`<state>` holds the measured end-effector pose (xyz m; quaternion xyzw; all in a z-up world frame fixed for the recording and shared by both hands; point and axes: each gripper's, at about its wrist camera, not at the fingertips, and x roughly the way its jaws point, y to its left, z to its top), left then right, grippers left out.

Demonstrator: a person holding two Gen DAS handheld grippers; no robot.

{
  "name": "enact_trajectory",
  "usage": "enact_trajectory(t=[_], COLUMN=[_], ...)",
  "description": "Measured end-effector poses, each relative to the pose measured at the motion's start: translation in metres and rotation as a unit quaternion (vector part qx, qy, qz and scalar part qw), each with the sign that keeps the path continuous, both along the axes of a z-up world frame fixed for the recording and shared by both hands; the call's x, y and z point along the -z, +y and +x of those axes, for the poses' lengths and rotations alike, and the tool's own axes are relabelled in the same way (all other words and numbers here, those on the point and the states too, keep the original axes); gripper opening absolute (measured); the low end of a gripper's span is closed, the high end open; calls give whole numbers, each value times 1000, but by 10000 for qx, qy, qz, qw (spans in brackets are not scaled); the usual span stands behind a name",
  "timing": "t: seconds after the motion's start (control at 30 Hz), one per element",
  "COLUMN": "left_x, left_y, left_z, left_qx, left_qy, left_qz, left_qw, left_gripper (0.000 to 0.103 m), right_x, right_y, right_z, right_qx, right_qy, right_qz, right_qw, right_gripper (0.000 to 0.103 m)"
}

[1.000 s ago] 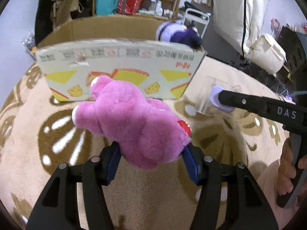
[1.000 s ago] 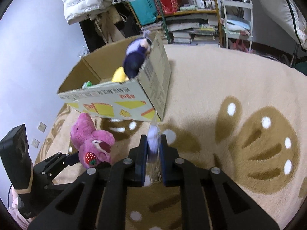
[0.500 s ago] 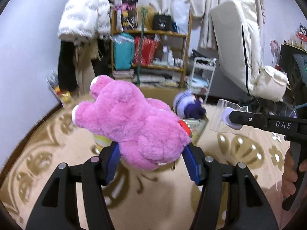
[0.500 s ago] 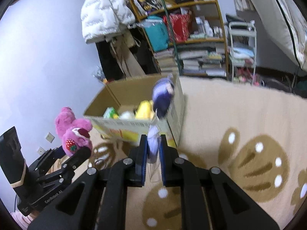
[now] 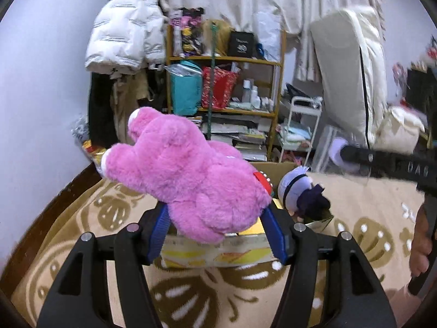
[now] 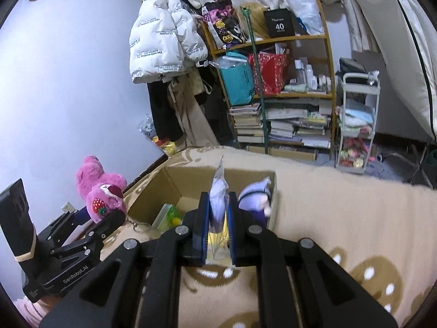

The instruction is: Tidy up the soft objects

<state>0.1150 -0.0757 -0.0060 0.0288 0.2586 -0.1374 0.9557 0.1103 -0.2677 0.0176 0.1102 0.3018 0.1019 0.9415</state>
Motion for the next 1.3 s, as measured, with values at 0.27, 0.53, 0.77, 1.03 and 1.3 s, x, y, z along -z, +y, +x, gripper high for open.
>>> enact_trajectory(t=[0.27,0.53,0.77,1.03,1.3], left_x=[28,25,5,-23,-42], left_y=[-5,5,17,24,36], left_z=[38,28,7,-21,-54], left_qx=[-67,-162,-365,-486,-532], left_qy=[465,449,292,-1,-126], left_qz=[187,226,214,491,377], left_qw=[9987,9986,9987,9976,9978], left_gripper=[62,83,98,100,102], right_x=[15,37,29,9,-12], right_y=[24,35,36,37,36], right_z=[31,38,29,-3,-44], right_qx=[-130,-417,-378,-246,-170], right_qy=[9,298,232,20,-173], right_qz=[-399,-498,-431,-582,-712], right_qw=[9991,9974,9981,9980,9972], right_gripper=[13,17,18,52,103])
